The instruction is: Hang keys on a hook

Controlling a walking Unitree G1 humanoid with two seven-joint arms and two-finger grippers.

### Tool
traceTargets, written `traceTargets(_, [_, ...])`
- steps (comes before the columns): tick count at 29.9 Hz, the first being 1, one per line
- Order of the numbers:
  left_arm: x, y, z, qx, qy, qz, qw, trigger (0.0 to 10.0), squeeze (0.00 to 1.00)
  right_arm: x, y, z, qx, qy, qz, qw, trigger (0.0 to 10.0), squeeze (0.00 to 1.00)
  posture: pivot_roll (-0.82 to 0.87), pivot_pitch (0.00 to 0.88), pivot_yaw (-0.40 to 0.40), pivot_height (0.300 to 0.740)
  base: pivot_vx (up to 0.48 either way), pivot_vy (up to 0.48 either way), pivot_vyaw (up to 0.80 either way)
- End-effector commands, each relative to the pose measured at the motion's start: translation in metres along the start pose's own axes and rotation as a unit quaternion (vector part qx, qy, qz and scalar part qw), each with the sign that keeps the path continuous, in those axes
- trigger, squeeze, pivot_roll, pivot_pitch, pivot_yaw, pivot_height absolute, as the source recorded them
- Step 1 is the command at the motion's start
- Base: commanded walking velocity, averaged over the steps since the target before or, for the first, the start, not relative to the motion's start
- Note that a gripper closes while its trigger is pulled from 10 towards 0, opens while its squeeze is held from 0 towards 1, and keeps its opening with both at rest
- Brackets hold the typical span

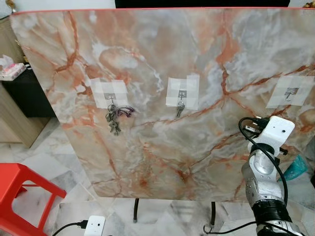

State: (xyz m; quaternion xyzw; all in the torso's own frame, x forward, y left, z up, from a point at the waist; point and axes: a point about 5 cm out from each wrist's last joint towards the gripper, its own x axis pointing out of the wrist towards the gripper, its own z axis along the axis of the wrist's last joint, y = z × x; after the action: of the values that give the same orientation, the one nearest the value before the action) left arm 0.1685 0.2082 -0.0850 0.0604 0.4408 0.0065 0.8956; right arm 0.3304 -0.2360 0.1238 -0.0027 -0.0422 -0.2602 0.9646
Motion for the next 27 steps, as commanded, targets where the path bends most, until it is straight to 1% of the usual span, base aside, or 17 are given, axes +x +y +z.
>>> traceTargets(1, [-0.001, 0.003, -0.004, 0.002, 0.006, 0.002, 1.0, 10.0, 0.0, 0.008, 0.002, 0.019, -0.011, -0.035, 0.004, 0.999, 10.0, 0.0, -0.03, 0.0, 0.009, 0.74, 0.0, 0.0, 0.0])
traceTargets(3, [-0.001, 0.003, -0.004, 0.002, 0.006, 0.002, 1.0, 10.0, 0.0, 0.009, 0.001, 0.021, -0.015, -0.038, 0.003, 0.999, 10.0, 0.0, -0.03, 0.0, 0.009, 0.74, 0.0, 0.0, 0.0])
traceTargets(9, [-0.001, 0.004, -0.004, 0.003, 0.007, 0.003, 1.0, 10.0, 0.0, 0.019, -0.007, 0.034, -0.04, -0.06, -0.013, 0.997, 10.0, 0.0, -0.03, 0.0, 0.014, 0.74, 0.0, 0.0, 0.0])
traceTargets(14, [-0.002, 0.006, -0.005, 0.003, 0.008, 0.004, 1.0, 10.0, 0.0, 0.024, -0.011, 0.042, -0.047, -0.075, -0.023, 0.996, 10.0, 0.0, -0.03, 0.0, 0.018, 0.74, 0.0, 0.0, 0.0])
traceTargets(18, [-0.002, 0.006, -0.005, 0.003, 0.008, 0.005, 1.0, 10.0, 0.0, 0.025, -0.012, 0.045, -0.048, -0.079, -0.03, 0.995, 10.0, 0.0, -0.03, 0.0, 0.018, 0.74, 0.0, 0.0, 0.0])
traceTargets(27, [-0.002, 0.007, -0.004, 0.003, 0.005, 0.004, 1.0, 10.0, 0.0, 0.026, -0.017, 0.046, -0.073, -0.081, -0.044, 0.993, 10.0, 0.0, -0.03, 0.0, 0.021, 0.74, 0.0, 0.0, 0.0])
